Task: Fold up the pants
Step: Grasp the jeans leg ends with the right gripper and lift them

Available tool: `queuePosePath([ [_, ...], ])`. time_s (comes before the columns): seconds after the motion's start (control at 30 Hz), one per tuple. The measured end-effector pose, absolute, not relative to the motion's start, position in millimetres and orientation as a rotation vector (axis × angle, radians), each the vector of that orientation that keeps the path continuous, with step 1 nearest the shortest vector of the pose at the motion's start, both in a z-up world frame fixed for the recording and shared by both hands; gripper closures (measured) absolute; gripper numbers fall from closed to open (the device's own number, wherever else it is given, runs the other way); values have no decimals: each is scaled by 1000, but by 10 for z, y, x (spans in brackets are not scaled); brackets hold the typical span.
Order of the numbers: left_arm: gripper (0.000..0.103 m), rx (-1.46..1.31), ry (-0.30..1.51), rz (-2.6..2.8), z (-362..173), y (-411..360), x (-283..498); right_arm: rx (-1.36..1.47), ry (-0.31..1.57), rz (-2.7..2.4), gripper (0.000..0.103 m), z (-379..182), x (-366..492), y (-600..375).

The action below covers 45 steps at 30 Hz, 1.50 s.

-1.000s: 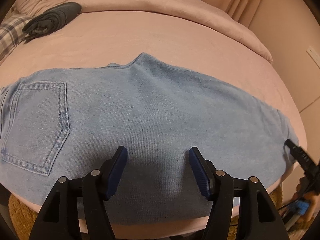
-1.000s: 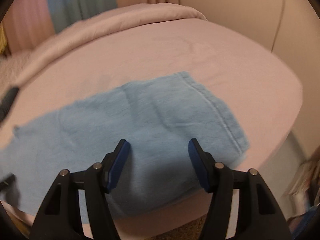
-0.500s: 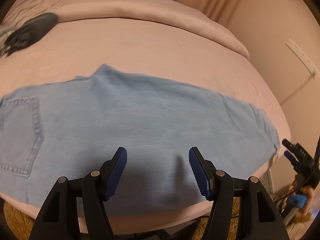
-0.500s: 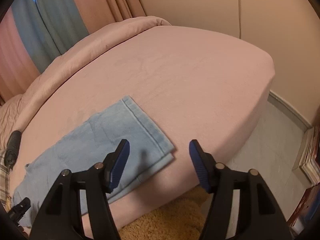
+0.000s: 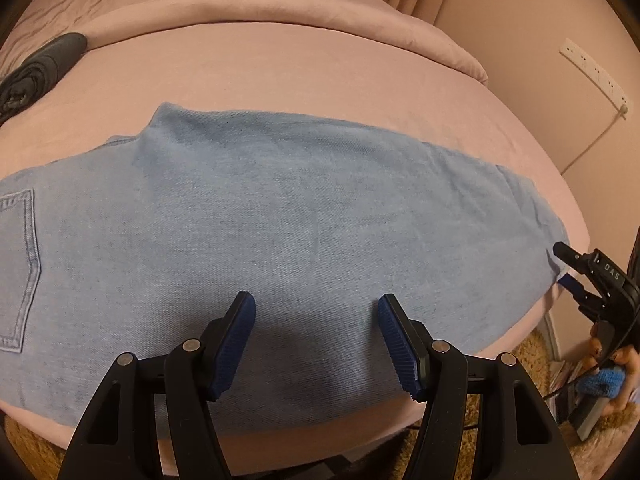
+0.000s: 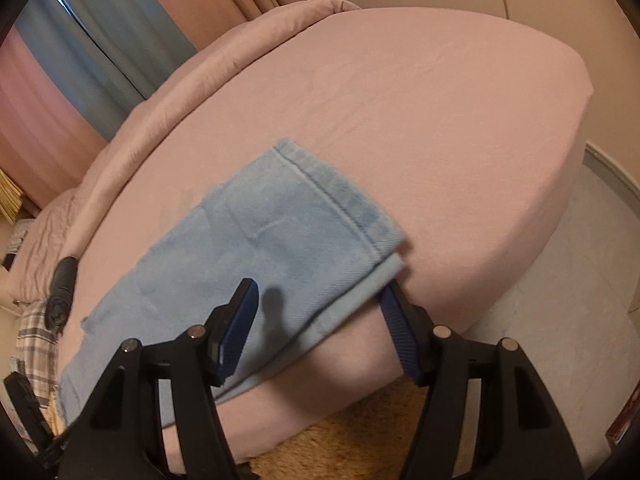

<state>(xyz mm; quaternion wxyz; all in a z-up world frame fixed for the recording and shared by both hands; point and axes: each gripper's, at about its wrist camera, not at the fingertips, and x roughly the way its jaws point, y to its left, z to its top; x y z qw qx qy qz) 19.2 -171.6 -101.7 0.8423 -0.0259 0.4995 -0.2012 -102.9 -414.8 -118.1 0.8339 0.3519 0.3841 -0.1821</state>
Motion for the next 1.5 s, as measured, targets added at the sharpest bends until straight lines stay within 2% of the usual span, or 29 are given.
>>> queuePosePath([
  [0.1,39,-35,1048,-423,-1023,-1747,184,738,801,-356,43,-1169,-943,-4095],
  [0.13,39,-29,1047,-424,-1026,-1752,179,736,791,-362,47,-1177,-902,-4108],
  [0.17,39,-26,1045,-427,-1028,-1749,173,740,780,-366,58,-1202,-872,-4118],
  [0.23,39,-36,1046,-436,-1020,-1721,180,726,764,-412,72,-1243,-840,-4149],
  [0.33,39,-86,1058,-449,-974,-1626,204,625,761,-438,87,-1091,-784,-4042],
  [0.37,39,-117,1066,-452,-947,-1562,219,580,741,-444,88,-991,-759,-3973],
  [0.53,39,-250,1027,-487,-755,-1310,298,495,600,-222,90,-451,-685,-3502],
  [0.63,39,-306,996,-505,-629,-1185,385,414,606,-68,90,-311,-589,-3033],
  [0.8,39,-387,1068,-537,-711,-1177,656,432,704,193,90,-584,-395,-2441],
  [1.0,39,-422,1166,-532,-889,-1381,821,369,824,263,91,-953,-297,-2089],
  [1.5,36,-538,1123,-709,-676,-1498,871,366,829,292,90,-915,-302,-2074],
])
